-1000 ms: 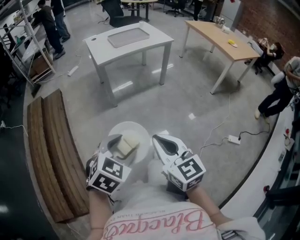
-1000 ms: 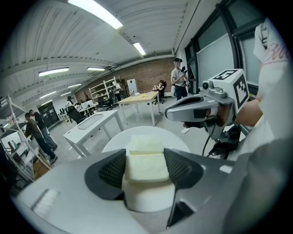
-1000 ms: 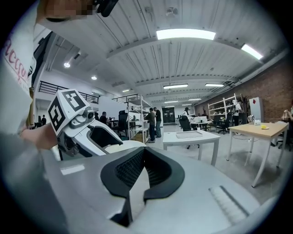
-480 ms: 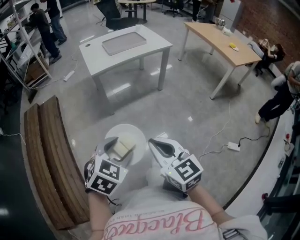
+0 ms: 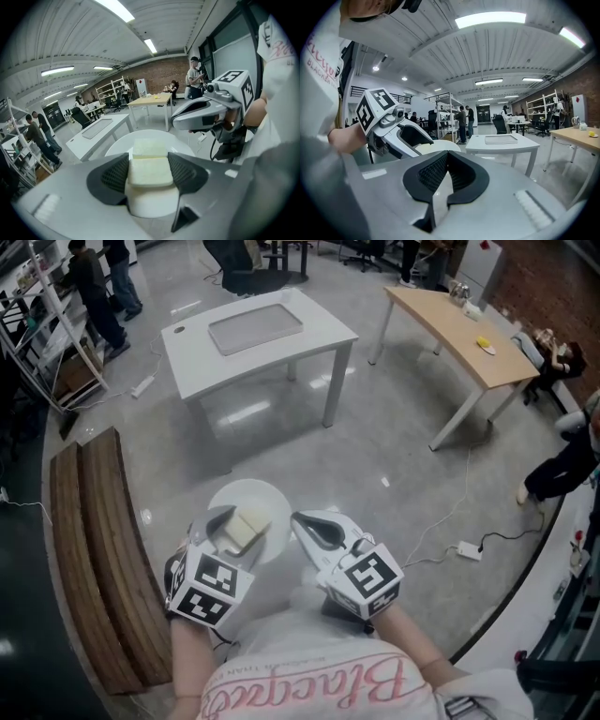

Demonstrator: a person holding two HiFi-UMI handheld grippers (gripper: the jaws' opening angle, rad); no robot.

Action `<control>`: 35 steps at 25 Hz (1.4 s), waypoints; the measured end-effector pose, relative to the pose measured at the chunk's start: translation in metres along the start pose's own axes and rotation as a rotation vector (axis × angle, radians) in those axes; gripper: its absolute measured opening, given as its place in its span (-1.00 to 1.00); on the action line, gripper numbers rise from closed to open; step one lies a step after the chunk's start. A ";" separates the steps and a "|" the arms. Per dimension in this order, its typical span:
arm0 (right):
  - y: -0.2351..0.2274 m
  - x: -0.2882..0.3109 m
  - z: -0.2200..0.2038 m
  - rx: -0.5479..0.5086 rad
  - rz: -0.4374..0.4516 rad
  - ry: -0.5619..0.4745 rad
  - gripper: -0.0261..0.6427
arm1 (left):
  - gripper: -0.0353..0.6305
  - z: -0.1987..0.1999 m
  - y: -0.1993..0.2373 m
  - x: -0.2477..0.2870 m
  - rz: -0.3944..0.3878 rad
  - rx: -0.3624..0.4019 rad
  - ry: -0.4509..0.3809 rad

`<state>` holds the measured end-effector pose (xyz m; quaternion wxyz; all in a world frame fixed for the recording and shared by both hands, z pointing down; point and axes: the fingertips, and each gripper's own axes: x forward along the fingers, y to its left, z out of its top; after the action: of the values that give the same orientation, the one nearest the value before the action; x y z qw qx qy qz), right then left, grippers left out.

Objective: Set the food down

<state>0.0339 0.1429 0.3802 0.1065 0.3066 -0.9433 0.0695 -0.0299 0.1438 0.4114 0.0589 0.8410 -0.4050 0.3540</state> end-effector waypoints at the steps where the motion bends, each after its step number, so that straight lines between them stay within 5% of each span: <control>1: -0.005 0.001 0.000 -0.002 0.005 0.002 -0.92 | -0.11 0.004 0.002 0.004 0.001 0.002 0.001; 15: -0.077 0.016 0.008 0.000 0.048 -0.006 -0.92 | -0.11 0.041 0.020 0.056 0.054 -0.011 -0.014; 35: -0.091 0.047 0.012 -0.016 0.104 0.027 -0.92 | -0.11 0.049 0.045 0.071 0.065 -0.056 -0.026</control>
<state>0.0489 0.0405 0.3857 0.1177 0.2554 -0.9570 0.0714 -0.0056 0.0495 0.4125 0.0657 0.8299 -0.4424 0.3334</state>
